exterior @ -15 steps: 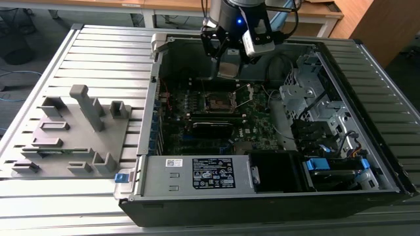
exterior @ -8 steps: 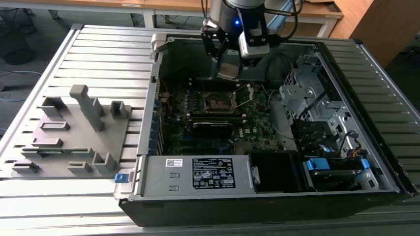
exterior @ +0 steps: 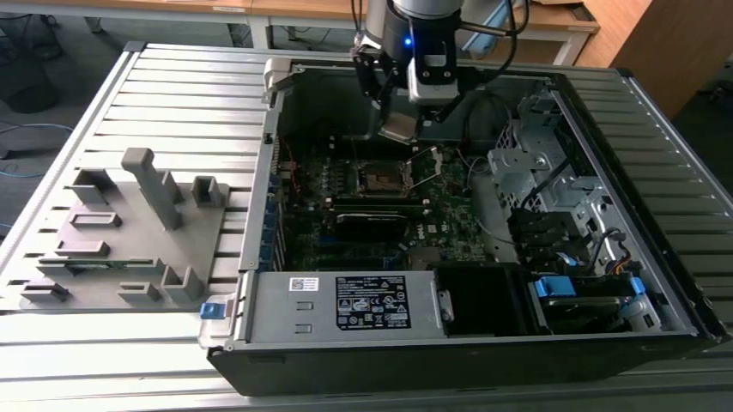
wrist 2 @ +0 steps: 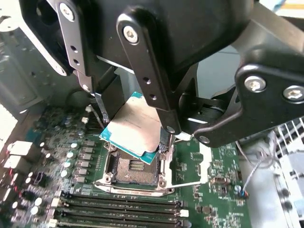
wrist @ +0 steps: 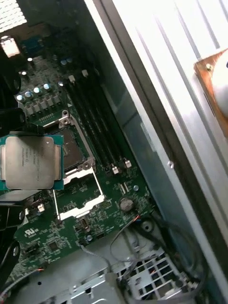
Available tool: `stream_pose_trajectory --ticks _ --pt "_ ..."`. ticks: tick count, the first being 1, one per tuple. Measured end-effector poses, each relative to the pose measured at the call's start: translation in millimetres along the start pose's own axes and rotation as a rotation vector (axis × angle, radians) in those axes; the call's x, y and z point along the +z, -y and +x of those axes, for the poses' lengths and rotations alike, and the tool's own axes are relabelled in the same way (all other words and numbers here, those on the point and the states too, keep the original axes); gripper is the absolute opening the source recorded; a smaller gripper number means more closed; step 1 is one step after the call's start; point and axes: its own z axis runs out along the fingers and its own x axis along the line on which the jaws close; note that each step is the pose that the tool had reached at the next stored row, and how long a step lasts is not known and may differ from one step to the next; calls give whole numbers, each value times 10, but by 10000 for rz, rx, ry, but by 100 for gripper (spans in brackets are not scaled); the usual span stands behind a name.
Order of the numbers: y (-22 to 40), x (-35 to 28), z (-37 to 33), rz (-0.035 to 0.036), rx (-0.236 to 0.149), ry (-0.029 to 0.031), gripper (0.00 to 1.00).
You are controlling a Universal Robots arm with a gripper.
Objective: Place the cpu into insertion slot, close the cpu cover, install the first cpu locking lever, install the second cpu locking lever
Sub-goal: 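Place the cpu into insertion slot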
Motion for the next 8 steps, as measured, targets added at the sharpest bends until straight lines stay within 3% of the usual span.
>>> stream_pose_trajectory --ticks 3,8 --pt "1 4 0 -5 415 37 54" --pt "1 5 0 -8 418 38 54"
